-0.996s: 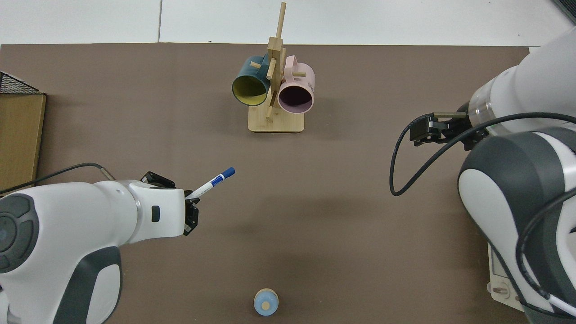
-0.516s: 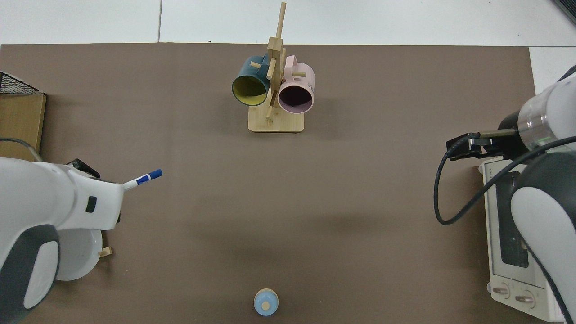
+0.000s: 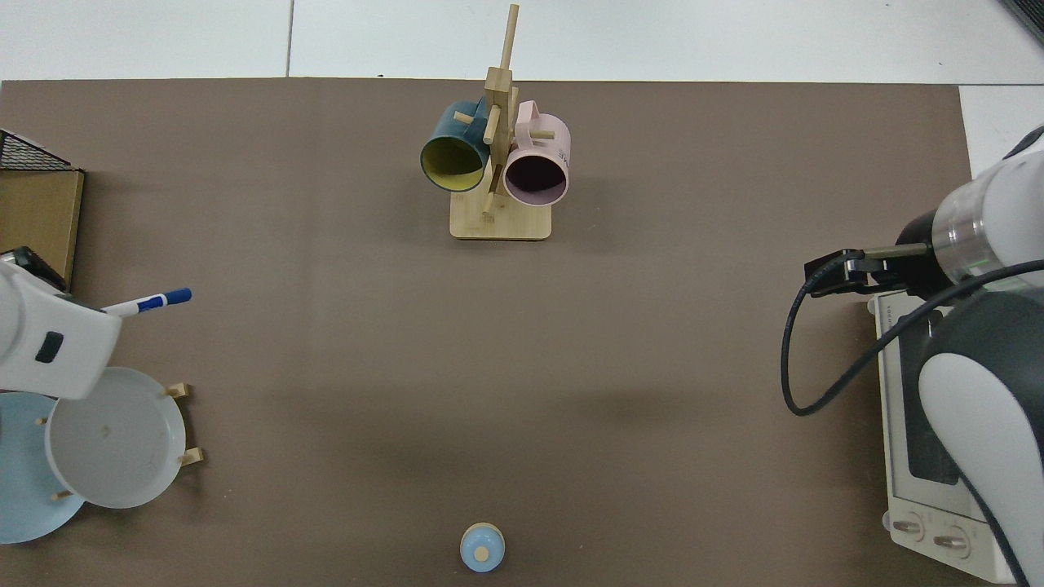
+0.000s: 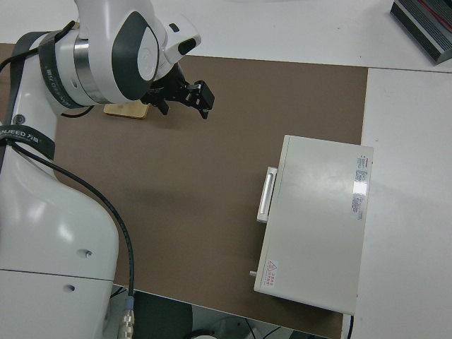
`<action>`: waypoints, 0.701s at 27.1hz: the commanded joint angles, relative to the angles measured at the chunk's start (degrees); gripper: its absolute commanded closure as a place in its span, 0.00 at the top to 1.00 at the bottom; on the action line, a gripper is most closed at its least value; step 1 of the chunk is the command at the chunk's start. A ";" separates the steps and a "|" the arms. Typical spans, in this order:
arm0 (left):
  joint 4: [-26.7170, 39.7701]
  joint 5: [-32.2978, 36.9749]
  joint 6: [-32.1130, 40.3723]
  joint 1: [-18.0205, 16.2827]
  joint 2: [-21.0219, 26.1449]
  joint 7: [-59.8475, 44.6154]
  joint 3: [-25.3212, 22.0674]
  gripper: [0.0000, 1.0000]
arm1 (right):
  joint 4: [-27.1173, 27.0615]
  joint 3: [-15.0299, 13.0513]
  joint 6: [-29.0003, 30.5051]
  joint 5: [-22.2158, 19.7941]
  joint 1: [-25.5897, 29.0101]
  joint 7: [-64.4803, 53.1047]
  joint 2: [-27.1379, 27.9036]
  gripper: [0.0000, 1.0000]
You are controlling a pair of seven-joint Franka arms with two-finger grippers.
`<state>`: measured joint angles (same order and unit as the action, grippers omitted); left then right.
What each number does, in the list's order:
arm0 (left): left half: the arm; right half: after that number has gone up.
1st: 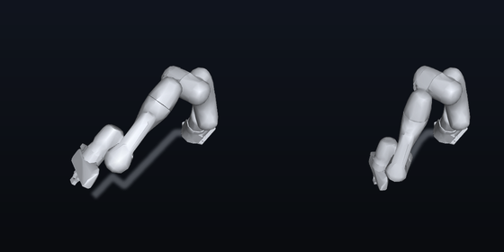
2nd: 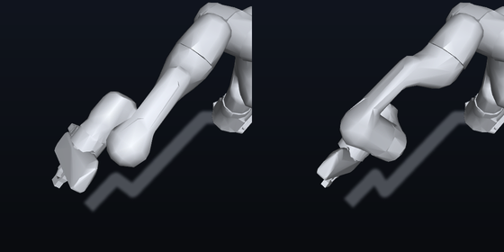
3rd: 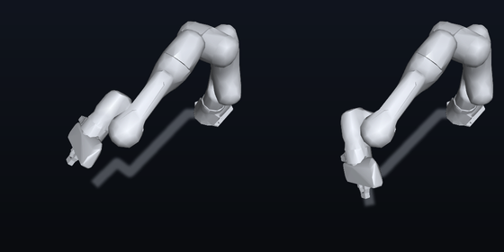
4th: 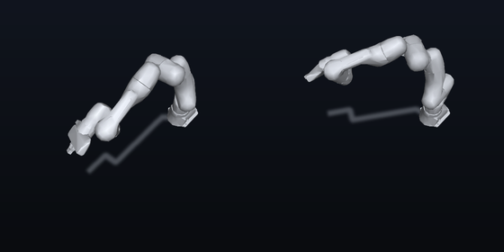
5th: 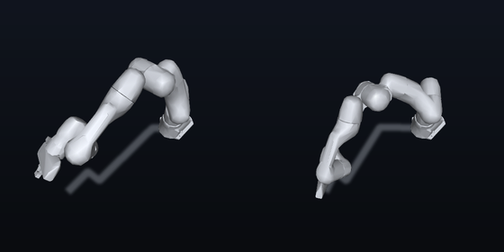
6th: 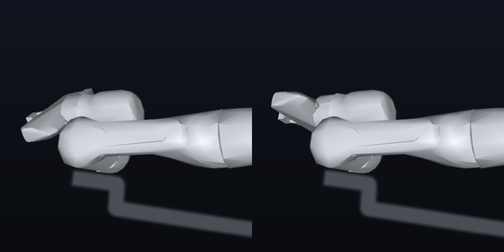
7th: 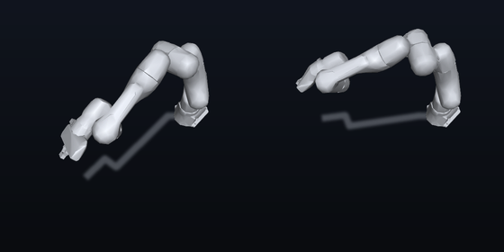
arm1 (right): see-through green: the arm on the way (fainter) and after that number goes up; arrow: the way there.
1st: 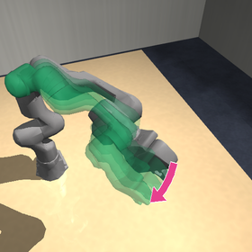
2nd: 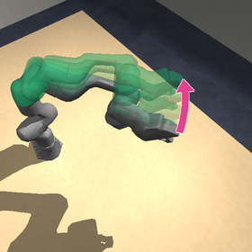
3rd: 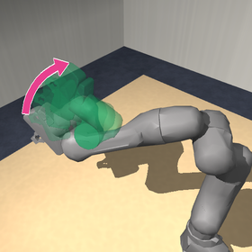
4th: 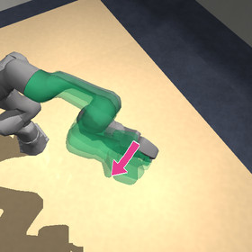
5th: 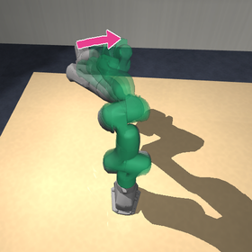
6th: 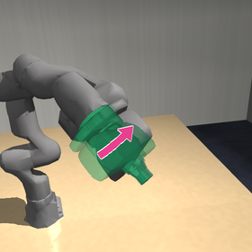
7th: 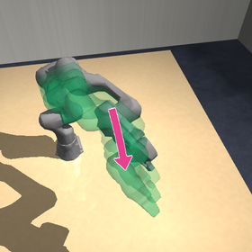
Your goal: Put markers into pen holder
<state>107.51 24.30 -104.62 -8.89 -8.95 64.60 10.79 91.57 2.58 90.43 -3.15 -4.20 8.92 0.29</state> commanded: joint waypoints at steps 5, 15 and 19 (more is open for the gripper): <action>-3.27 8.21 -5.14 -6.22 2.71 6.76 0.64 0.00 | 1.68 0.67 1.50 1.04 1.91 0.48 -1.17 1.00; -7.74 10.94 -13.94 -13.16 6.22 21.96 0.64 0.00 | 1.68 0.67 1.50 1.04 1.91 0.48 -1.09 1.00; -10.21 11.12 -16.75 -15.54 7.98 28.46 0.64 0.00 | 1.68 0.67 1.59 1.04 1.91 0.48 -1.17 1.00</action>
<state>102.06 34.24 -118.86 -21.47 -4.56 86.02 10.73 91.62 2.57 90.46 -3.12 -3.35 8.92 0.30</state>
